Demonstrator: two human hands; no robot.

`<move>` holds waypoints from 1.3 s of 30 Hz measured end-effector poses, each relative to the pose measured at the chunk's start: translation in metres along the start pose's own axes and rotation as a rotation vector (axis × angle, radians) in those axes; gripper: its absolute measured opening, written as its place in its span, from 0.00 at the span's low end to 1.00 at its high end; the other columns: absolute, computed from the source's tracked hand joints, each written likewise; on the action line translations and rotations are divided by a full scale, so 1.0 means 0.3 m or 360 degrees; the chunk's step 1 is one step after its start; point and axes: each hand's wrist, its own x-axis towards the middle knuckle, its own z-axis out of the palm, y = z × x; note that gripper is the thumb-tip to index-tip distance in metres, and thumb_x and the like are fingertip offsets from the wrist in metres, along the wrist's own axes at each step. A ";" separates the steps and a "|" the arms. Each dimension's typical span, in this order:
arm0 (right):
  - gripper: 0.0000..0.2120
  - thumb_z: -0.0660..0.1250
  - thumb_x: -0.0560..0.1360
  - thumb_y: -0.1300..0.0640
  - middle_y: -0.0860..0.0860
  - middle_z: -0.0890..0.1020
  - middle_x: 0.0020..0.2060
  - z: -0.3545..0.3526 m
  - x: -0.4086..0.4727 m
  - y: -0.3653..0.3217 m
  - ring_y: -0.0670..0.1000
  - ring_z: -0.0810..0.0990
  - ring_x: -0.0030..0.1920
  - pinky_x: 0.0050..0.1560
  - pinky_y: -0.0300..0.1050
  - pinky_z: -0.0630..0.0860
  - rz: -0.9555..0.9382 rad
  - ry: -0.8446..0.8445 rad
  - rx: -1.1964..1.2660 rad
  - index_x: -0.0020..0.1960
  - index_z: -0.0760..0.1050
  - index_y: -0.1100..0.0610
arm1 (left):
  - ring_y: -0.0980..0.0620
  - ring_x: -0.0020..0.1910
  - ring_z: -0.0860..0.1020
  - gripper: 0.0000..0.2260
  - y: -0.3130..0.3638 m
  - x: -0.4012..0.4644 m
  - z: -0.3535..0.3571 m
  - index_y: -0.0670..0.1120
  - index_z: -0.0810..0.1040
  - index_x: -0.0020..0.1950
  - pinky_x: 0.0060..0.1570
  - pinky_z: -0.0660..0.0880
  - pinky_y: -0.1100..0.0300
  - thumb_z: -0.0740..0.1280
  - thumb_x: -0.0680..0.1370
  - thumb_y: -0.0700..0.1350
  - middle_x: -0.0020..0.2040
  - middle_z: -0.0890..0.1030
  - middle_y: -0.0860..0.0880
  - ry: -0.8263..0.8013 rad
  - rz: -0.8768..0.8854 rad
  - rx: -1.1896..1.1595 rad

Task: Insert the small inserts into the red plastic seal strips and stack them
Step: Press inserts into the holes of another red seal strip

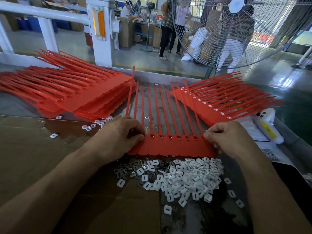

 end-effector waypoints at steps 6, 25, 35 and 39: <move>0.09 0.72 0.78 0.59 0.50 0.83 0.32 0.008 0.003 -0.003 0.52 0.81 0.34 0.31 0.46 0.77 -0.0049 -0.0022 -0.0224 0.40 0.82 0.51 | 0.59 0.54 0.75 0.06 0.000 -0.001 0.000 0.56 0.82 0.55 0.60 0.74 0.54 0.70 0.79 0.52 0.52 0.79 0.59 -0.0003 -0.0006 -0.0003; 0.06 0.76 0.76 0.55 0.50 0.84 0.37 0.029 0.012 0.005 0.50 0.81 0.38 0.40 0.47 0.76 0.0098 0.0132 -0.0048 0.41 0.83 0.50 | 0.60 0.54 0.75 0.06 -0.004 -0.001 0.000 0.57 0.82 0.55 0.59 0.75 0.55 0.70 0.79 0.53 0.52 0.79 0.60 -0.0017 -0.0006 -0.0004; 0.07 0.77 0.74 0.50 0.47 0.84 0.33 0.016 -0.009 -0.014 0.48 0.82 0.38 0.36 0.43 0.72 -0.0037 0.0169 -0.0163 0.40 0.83 0.50 | 0.60 0.55 0.75 0.06 0.003 -0.002 -0.003 0.57 0.82 0.55 0.61 0.74 0.54 0.70 0.79 0.53 0.52 0.79 0.60 -0.0024 -0.0017 0.0004; 0.04 0.79 0.72 0.48 0.43 0.83 0.31 -0.012 -0.064 -0.081 0.39 0.78 0.30 0.35 0.39 0.71 -0.0316 -0.0430 -0.0041 0.42 0.85 0.46 | 0.58 0.56 0.75 0.06 0.006 0.001 -0.004 0.57 0.82 0.55 0.61 0.74 0.55 0.70 0.79 0.53 0.53 0.79 0.59 -0.0026 -0.0026 0.0014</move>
